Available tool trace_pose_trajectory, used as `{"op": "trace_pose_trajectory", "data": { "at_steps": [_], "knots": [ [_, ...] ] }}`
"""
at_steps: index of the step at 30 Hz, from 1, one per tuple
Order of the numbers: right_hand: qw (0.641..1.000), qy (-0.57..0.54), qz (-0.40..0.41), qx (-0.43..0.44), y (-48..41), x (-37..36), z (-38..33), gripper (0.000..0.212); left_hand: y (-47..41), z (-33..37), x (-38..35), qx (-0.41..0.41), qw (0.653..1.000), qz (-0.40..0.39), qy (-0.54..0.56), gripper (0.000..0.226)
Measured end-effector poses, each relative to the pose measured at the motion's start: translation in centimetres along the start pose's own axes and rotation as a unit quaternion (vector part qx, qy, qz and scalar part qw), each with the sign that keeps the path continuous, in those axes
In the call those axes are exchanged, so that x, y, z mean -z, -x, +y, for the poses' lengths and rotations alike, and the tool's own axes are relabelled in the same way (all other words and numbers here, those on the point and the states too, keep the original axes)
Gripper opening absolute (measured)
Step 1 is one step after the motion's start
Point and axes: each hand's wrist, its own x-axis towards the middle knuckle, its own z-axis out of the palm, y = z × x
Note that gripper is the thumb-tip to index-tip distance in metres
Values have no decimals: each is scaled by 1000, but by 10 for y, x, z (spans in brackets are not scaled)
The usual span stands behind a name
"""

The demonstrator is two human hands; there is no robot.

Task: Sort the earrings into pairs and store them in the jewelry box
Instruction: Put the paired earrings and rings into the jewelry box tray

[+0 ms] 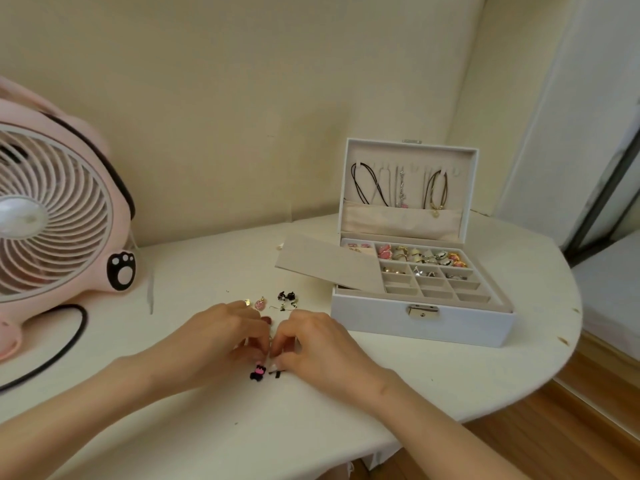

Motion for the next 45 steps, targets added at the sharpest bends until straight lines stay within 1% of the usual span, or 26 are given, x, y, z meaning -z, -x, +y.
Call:
{"op": "trace_pose_trajectory", "data": {
  "at_steps": [6,10,12,16,18,23,27,30,36,38,41,45],
  "knots": [
    [999,-25,-42,4,-3,3,-1,8,0,7,5,15,998,-47,27,11],
    [998,-47,-50,-6,-6,3,0,10,0,10,4,16,998,-54,38,13],
    [998,-56,-35,-15,-7,1,0,11,0,10,5,18,998,-41,47,16],
    [996,-85,-2,-39,-3,3,5,10,0,10,6,31,998,-15,48,32],
    [994,-101,4,-47,0,8,8,12,-2,12,8,32,998,-5,51,35],
    [987,-152,36,-49,11,27,10,14,-11,23,19,19,997,23,74,16],
    [975,-202,73,-54,17,47,16,20,-25,35,29,2,998,17,61,9],
    [965,-234,100,-62,20,61,25,27,-40,45,33,-13,998,20,66,9],
    [964,-204,155,-77,25,90,48,28,-77,63,36,-45,995,44,76,8],
    [957,-211,176,-94,27,101,57,28,-93,68,35,-49,994,56,84,8],
    [951,-193,210,-122,28,113,74,29,-118,74,32,-50,991,73,101,7],
    [944,-173,241,-143,28,120,96,31,-151,78,23,-59,987,76,127,3]
  ]
}}
